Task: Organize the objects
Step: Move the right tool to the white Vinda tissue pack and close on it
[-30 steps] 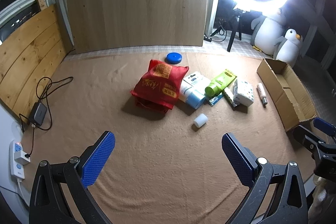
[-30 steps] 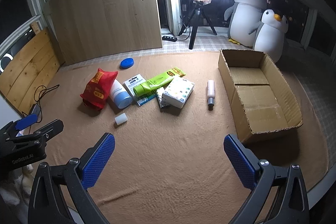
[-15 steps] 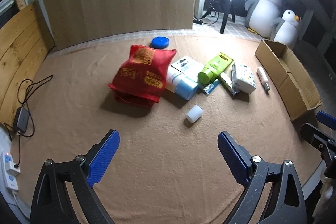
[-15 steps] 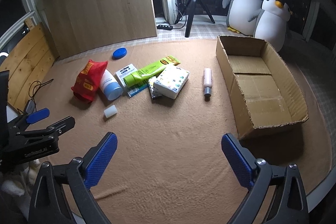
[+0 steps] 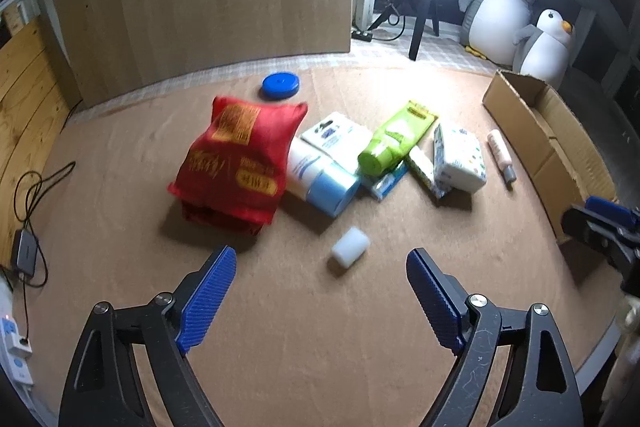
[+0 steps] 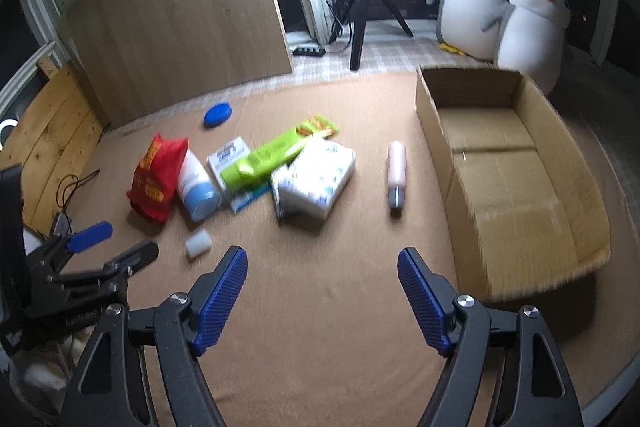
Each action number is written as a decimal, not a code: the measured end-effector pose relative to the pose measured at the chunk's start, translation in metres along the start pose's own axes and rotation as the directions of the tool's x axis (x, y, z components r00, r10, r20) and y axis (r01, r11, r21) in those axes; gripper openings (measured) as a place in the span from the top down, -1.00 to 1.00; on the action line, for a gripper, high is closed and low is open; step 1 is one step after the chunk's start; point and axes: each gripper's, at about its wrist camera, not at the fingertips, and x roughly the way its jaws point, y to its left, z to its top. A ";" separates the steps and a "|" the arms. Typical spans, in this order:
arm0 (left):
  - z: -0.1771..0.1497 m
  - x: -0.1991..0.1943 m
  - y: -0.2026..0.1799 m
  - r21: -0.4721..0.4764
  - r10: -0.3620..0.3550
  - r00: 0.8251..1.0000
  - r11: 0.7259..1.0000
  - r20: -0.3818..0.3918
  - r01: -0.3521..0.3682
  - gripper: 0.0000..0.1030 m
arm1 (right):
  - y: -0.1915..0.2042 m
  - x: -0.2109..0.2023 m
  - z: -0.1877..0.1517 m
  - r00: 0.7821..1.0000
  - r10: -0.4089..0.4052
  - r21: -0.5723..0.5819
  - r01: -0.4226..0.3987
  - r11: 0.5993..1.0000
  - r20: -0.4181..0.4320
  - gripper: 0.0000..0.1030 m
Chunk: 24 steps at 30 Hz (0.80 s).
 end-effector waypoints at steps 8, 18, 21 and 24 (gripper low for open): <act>0.005 0.000 -0.003 -0.011 0.010 1.000 1.000 0.016 -0.010 -0.74 | -0.017 0.052 0.056 0.998 0.029 0.017 -0.028 0.999 -0.062 -0.14; -0.015 -0.005 0.031 -0.110 0.060 0.998 0.992 0.001 -0.060 -0.74 | -0.027 0.121 0.097 0.987 0.010 0.035 -0.005 0.999 -0.159 -0.09; -0.022 -0.006 0.041 -0.133 0.070 0.998 0.989 -0.008 -0.070 -0.74 | -0.024 0.139 0.103 0.982 -0.009 0.017 0.012 1.000 -0.189 -0.08; -0.028 -0.007 0.047 -0.148 0.079 0.997 0.986 -0.015 -0.081 -0.74 | -0.024 0.151 0.105 0.976 -0.017 0.008 0.020 1.000 -0.216 -0.01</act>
